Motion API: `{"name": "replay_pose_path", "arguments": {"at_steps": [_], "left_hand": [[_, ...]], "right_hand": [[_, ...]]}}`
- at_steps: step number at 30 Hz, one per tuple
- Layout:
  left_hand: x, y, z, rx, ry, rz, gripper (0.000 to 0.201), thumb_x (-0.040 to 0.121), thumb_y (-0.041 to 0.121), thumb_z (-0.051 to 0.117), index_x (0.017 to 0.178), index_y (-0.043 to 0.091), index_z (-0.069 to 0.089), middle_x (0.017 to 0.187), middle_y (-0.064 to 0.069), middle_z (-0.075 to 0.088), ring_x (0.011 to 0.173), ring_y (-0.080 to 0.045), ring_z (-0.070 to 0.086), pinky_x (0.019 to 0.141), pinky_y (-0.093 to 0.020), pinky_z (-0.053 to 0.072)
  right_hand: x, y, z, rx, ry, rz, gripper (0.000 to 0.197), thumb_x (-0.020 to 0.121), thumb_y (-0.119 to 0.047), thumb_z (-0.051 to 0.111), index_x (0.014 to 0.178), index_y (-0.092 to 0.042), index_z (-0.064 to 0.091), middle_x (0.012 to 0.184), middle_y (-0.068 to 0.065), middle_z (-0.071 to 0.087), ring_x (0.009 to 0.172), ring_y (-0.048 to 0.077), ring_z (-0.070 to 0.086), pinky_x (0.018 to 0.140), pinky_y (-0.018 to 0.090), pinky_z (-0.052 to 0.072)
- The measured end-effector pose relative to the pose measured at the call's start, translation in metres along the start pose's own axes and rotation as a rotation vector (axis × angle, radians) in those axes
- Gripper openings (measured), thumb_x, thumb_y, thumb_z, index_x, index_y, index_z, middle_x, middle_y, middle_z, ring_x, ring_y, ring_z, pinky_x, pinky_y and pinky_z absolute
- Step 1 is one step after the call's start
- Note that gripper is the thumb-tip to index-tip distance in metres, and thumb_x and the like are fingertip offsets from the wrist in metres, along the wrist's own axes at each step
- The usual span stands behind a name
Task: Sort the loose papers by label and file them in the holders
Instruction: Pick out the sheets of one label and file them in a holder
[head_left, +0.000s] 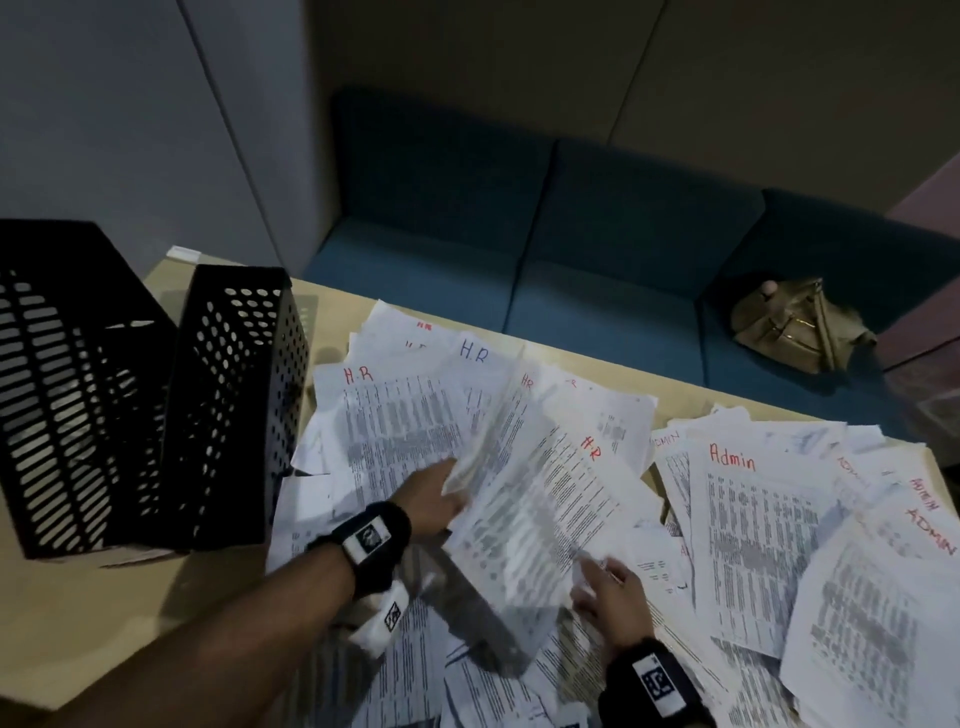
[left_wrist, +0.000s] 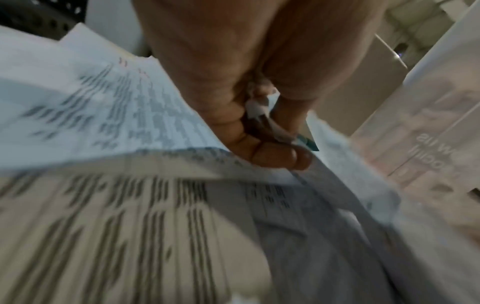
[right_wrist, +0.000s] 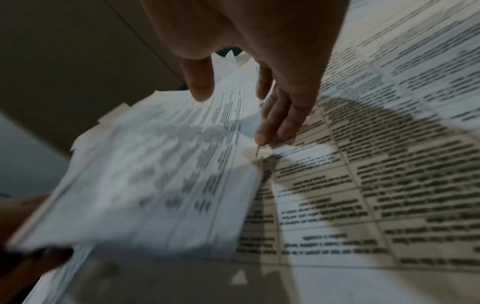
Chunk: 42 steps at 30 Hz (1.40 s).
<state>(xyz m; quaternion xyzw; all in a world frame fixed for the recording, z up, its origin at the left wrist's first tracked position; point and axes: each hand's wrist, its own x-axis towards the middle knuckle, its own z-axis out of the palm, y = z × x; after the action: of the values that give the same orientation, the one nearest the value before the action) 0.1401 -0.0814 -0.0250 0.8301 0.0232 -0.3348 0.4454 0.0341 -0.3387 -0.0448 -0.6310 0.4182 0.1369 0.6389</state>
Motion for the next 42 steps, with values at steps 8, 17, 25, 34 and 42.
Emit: {"name": "replay_pose_path", "arguments": {"at_steps": [8, 17, 25, 34, 42], "left_hand": [[-0.083, -0.036, 0.013, -0.017, -0.244, 0.063, 0.037, 0.099, 0.032, 0.047, 0.135, 0.029, 0.043, 0.131, 0.004, 0.056, 0.115, -0.017, 0.056, 0.094, -0.030, 0.048], [-0.067, -0.003, 0.011, -0.191, 0.058, -0.082, 0.096, 0.074, 0.076, 0.057, 0.150, 0.029, 0.022, 0.149, 0.003, 0.040, 0.131, -0.022, 0.045, 0.108, -0.036, 0.036], [-0.081, -0.011, 0.017, -0.216, 0.033, 0.082, 0.047, 0.096, 0.021, 0.054, 0.141, 0.028, 0.043, 0.125, 0.010, 0.060, 0.110, -0.009, 0.059, 0.099, -0.039, 0.048], [-0.093, -0.012, -0.001, -0.277, 0.025, 0.088, 0.054, 0.084, 0.046, 0.068, 0.131, 0.026, 0.048, 0.126, 0.010, 0.056, 0.111, -0.008, 0.055, 0.099, -0.035, 0.046], [-0.077, -0.010, -0.020, -0.234, 0.172, 0.076, 0.043, 0.093, 0.014, 0.056, 0.135, 0.018, 0.047, 0.128, 0.000, 0.060, 0.117, -0.019, 0.056, 0.100, -0.033, 0.043]], "right_hand": [[-0.017, 0.003, 0.036, -0.388, -0.124, -0.324, 0.074, 0.049, -0.048, 0.086, 0.115, -0.026, 0.064, 0.108, 0.008, 0.059, 0.096, 0.022, 0.058, 0.084, 0.033, 0.050], [-0.027, 0.016, 0.036, -1.083, -0.169, -0.654, 0.051, 0.074, -0.018, 0.072, 0.101, -0.056, 0.052, 0.149, 0.000, 0.033, 0.131, 0.025, 0.035, 0.108, 0.042, 0.030], [-0.013, -0.009, 0.014, -0.288, 0.006, -0.299, 0.097, 0.061, -0.083, 0.054, 0.137, -0.026, 0.037, 0.124, -0.003, 0.053, 0.108, 0.021, 0.055, 0.097, 0.043, 0.046], [-0.019, -0.027, 0.043, -0.616, -0.215, -0.471, 0.042, 0.084, -0.059, 0.055, 0.096, -0.020, 0.061, 0.081, -0.006, 0.061, 0.075, 0.014, 0.058, 0.057, 0.018, 0.038], [-0.017, -0.050, 0.062, -0.448, -0.319, -0.488, 0.062, 0.079, -0.061, 0.064, 0.129, -0.029, 0.049, 0.116, -0.008, 0.066, 0.104, 0.010, 0.063, 0.085, 0.035, 0.052]]}}
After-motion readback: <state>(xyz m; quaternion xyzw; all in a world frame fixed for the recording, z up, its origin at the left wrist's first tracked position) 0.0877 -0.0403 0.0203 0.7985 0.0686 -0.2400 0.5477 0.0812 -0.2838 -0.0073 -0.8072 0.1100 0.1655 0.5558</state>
